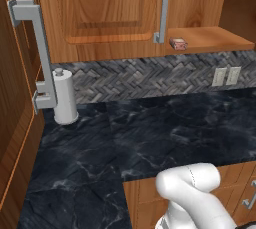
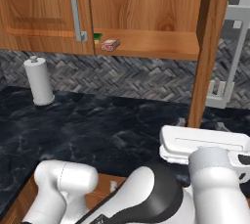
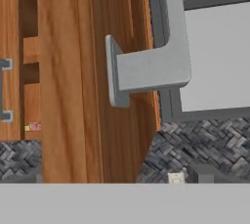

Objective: Pick up the bar soap and sponge from the sink, and place them back in the cabinet, and close the cabinet doors.

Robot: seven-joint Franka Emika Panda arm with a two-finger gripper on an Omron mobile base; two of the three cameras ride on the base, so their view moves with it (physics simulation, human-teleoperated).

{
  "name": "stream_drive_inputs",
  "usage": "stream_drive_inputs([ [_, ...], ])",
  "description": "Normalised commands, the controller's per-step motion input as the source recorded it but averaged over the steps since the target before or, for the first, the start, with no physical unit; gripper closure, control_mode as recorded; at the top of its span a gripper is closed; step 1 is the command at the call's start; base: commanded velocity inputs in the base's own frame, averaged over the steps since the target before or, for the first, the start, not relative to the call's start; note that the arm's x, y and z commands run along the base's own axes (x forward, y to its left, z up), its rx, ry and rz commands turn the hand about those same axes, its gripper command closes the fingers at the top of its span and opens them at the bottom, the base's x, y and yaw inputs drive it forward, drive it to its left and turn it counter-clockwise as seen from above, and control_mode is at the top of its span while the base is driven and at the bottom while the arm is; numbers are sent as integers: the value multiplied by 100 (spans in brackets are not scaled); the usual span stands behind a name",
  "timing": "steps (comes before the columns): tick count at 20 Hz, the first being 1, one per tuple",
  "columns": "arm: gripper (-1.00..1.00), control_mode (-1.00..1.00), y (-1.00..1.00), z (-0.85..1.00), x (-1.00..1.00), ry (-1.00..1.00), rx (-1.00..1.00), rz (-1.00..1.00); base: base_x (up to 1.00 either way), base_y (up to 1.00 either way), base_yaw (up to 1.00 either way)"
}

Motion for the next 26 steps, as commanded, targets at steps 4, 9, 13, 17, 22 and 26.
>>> stream_drive_inputs([
  [4,-100,-100,0,-4,14,0,0,9,0,0,0],
  [9,-100,-100,12,-3,2,-2,0,14,0,0,0],
  [13,-100,-100,26,0,6,-3,0,16,0,0,0],
  [17,-100,-100,28,0,5,-2,0,16,0,0,0],
  [22,-100,-100,26,2,2,-1,0,12,0,0,0],
  [26,-100,-100,28,6,0,0,0,9,0,0,0],
])
